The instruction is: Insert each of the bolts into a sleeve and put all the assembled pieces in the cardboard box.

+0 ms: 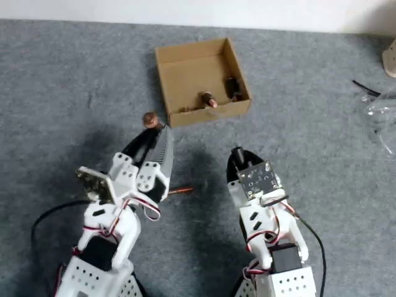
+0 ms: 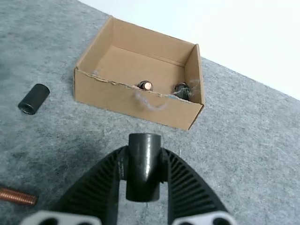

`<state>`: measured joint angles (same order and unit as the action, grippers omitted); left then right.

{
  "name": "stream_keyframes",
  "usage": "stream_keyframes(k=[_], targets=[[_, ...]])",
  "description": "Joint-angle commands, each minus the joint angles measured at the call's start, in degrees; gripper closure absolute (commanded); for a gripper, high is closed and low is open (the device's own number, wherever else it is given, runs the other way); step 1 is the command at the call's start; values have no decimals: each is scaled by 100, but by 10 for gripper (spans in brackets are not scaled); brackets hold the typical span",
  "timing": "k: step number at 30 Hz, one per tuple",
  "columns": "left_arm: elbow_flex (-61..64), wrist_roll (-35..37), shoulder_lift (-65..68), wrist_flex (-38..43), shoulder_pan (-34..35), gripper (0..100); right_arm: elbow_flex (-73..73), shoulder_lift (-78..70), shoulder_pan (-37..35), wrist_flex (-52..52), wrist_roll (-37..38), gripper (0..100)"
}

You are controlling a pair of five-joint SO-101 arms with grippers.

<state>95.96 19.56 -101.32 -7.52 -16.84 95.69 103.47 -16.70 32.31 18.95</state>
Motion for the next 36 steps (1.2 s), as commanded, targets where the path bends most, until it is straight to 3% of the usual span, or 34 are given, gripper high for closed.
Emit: stream_keyframes(k=[1, 8, 15, 27, 30, 36], targets=[[127, 79, -13, 88, -101, 994, 541, 22, -286, -259, 53, 993], [127, 993, -57, -510, -101, 994, 541, 22, -1182, -251, 70, 993], [127, 1090, -57, -589, -119, 994, 541, 22, -2211, -75, 624, 993], [66, 1099, -57, -818, -743, 994, 505, 31, -2264, 31, 571, 993], [66, 1125, -66, -818, -716, 994, 505, 31, -2308, 22, 202, 993], [57, 1846, -66, -818, -435, 994, 514, 31, -2273, -321, 167, 993]])
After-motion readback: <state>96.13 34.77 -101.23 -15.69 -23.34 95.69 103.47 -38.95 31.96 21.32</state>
